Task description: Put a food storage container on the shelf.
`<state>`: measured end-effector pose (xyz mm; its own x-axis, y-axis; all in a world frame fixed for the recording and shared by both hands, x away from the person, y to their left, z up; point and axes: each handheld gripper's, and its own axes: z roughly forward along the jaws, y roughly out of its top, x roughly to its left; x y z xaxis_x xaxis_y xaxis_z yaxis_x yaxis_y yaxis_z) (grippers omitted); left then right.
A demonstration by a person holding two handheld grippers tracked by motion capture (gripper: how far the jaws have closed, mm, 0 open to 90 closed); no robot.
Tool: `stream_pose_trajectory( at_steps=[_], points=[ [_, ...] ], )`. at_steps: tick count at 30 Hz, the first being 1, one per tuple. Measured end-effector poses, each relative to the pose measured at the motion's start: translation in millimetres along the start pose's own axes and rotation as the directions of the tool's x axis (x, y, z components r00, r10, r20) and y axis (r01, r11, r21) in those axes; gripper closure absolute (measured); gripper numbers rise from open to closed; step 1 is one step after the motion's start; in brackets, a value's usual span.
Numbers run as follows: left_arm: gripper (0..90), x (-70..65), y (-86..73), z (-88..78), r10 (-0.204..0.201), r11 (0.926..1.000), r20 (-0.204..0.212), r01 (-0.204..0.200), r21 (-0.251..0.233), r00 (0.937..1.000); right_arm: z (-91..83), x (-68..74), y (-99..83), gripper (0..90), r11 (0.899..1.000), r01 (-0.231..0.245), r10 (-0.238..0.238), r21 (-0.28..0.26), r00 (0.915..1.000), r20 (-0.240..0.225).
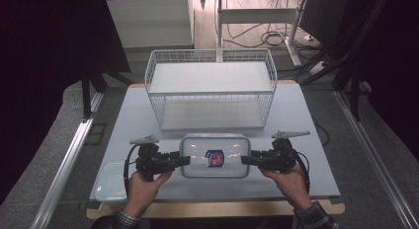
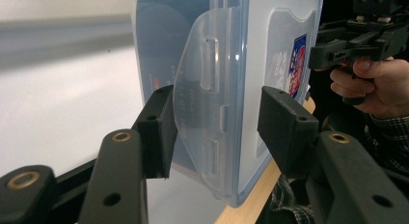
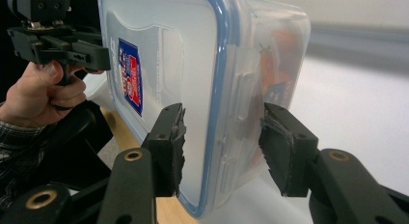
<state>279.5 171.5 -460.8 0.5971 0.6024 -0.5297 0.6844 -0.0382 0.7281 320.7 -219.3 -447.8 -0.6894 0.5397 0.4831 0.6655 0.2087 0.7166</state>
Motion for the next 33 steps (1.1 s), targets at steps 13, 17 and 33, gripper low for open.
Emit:
stream_pose_trajectory(
  at_steps=[13, 17, 33],
  points=[
    [49.4, -13.7, 31.7, -11.3, 0.061, 0.997, -0.015, -0.062, -0.046, 0.998, -15.4, 10.9, 29.8, 51.8, 0.996, 0.064, -0.064, -0.065, 0.9979, 0.01],
    [49.4, -17.1, 43.6, -15.0, 0.069, 0.9963, -0.025, -0.07, -0.05, 0.9973, -17.8, 12.0, 39.2, 51.8, 0.994, 0.074, -0.074, -0.079, 0.9972, 0.008],
    [49.6, -9.8, 97.9, -27.6, 0.097, 0.9912, -0.018, -0.098, -0.088, 0.9951, -22.4, 19.1, 97.9, 51.6, 0.985, 0.109, -0.105, -0.132, 0.9939, 0.034]
  ],
)
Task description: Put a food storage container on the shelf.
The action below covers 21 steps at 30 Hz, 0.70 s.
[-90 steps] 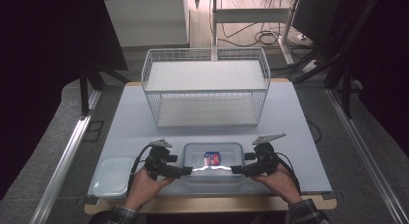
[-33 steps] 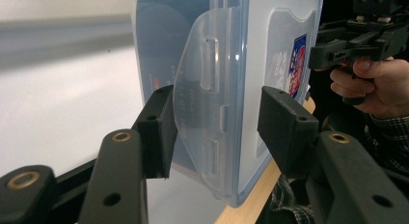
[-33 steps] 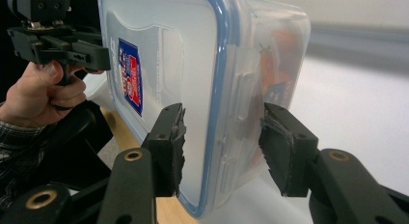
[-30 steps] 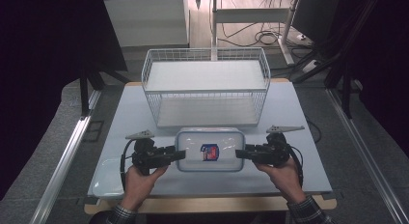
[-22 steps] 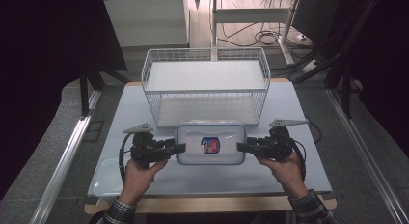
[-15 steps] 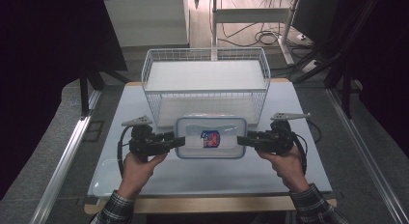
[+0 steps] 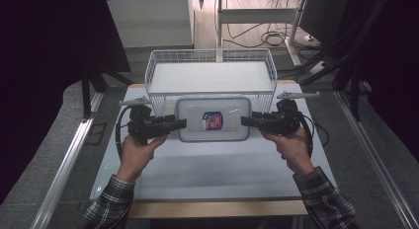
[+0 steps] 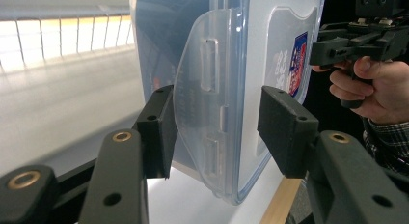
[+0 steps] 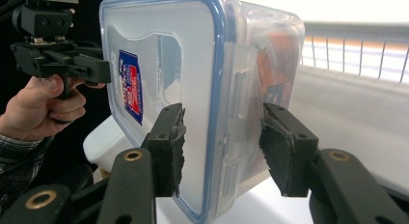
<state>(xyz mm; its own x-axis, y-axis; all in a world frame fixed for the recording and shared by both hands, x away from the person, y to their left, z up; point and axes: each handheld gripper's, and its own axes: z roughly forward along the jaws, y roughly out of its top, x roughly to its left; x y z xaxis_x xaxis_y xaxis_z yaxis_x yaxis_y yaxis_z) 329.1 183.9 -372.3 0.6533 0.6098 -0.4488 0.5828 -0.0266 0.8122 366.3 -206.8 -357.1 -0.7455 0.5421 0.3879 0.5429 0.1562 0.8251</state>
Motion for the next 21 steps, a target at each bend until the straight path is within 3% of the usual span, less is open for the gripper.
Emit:
stream_pose_trajectory(
  at_steps=[11, 21],
  points=[
    [49.6, 9.1, 39.7, 3.8, 0.026, 0.9997, 0.011, -0.026, -0.003, 0.9996, -0.2, -7.6, 40.1, 51.6, 1.0, 0.025, -0.025, -0.018, 0.9996, 0.016],
    [49.5, 15.3, 73.9, 4.4, 0.033, 0.9995, 0.002, -0.033, -0.002, 0.9995, 1.9, -15.7, 68.9, 51.4, 0.999, 0.011, -0.011, -0.036, 0.9999, 0.012]
  ],
)
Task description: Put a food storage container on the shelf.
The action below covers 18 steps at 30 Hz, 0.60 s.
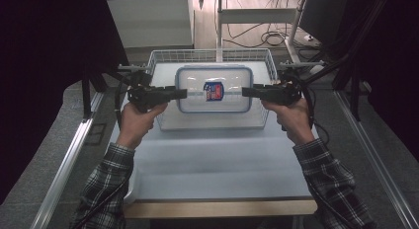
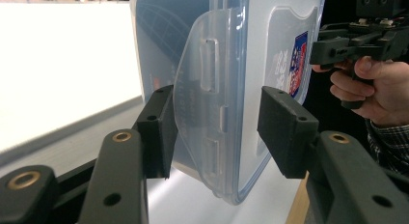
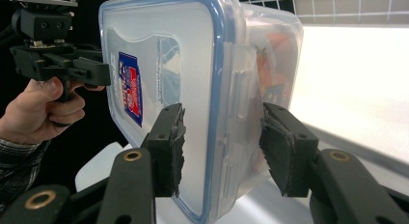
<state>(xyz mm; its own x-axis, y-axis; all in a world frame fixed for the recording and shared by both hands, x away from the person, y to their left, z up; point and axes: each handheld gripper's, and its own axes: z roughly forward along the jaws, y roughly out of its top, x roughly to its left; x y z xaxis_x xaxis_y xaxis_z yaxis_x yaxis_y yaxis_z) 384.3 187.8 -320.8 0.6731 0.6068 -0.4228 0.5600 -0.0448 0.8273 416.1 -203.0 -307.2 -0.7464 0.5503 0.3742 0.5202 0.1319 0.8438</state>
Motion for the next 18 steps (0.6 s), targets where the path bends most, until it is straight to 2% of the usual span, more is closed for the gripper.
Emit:
stream_pose_trajectory(
  at_steps=[11, 18],
  points=[
    [49.5, 18.5, 23.7, 9.1, -0.015, 0.9999, -0.006, 0.015, 0.004, 0.9999, 12.8, -16.8, 20.1, 51.1, 1.0, -0.025, 0.025, -0.012, 0.9997, 0.008],
    [49.3, 28.4, 30.3, 15.4, -0.034, 0.9994, -0.008, 0.034, 0.002, 0.9994, 20.2, -26.9, 28.7, 50.8, 0.998, -0.05, 0.05, -0.024, 0.9987, 0.014]
  ],
)
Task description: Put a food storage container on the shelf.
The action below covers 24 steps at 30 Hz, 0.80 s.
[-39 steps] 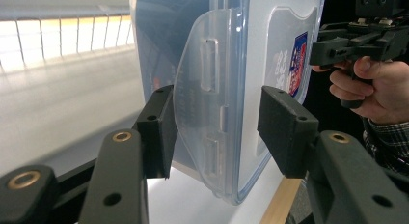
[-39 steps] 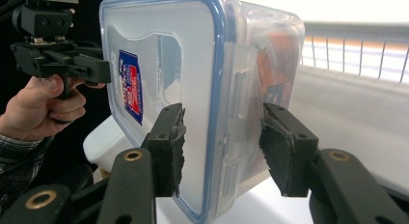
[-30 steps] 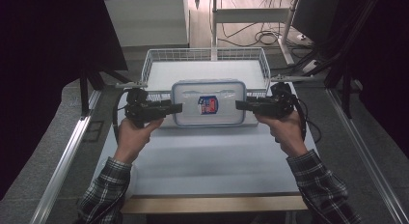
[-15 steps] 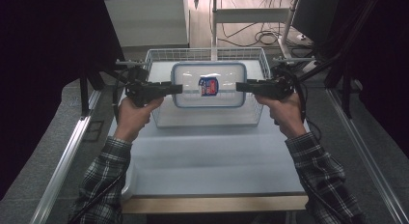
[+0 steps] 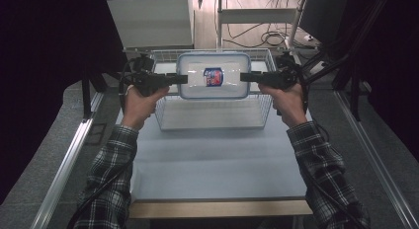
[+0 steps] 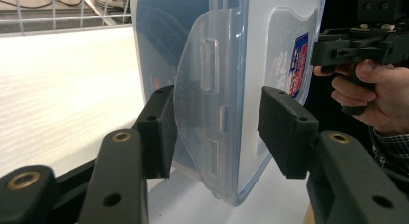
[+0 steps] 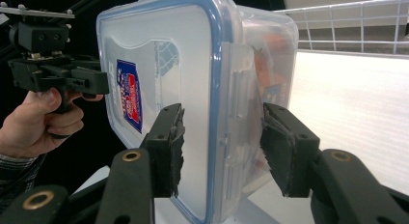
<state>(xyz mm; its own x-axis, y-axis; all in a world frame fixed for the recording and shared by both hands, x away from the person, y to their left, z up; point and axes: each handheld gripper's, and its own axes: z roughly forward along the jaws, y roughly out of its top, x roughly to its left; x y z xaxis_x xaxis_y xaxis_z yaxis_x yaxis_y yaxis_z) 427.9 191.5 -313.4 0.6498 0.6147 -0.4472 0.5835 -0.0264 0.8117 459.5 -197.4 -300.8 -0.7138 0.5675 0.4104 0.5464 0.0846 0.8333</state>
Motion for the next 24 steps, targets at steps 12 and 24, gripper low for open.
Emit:
stream_pose_trajectory(
  at_steps=[12, 24],
  points=[
    [48.7, 15.8, 3.8, 8.7, -0.04, 0.9992, -0.006, 0.04, 0.0, 0.9992, 13.9, -11.9, 7.1, 50.1, 1.0, -0.022, 0.022, -0.002, 0.9996, 0.017],
    [42.0, 13.5, 6.8, 16.8, -0.009, 0.9998, -0.063, 0.01, 0.016, 0.998, 21.4, -11.2, 8.5, 48.6, 0.999, 0.035, -0.036, 0.016, 0.9949, 0.094]
  ],
)
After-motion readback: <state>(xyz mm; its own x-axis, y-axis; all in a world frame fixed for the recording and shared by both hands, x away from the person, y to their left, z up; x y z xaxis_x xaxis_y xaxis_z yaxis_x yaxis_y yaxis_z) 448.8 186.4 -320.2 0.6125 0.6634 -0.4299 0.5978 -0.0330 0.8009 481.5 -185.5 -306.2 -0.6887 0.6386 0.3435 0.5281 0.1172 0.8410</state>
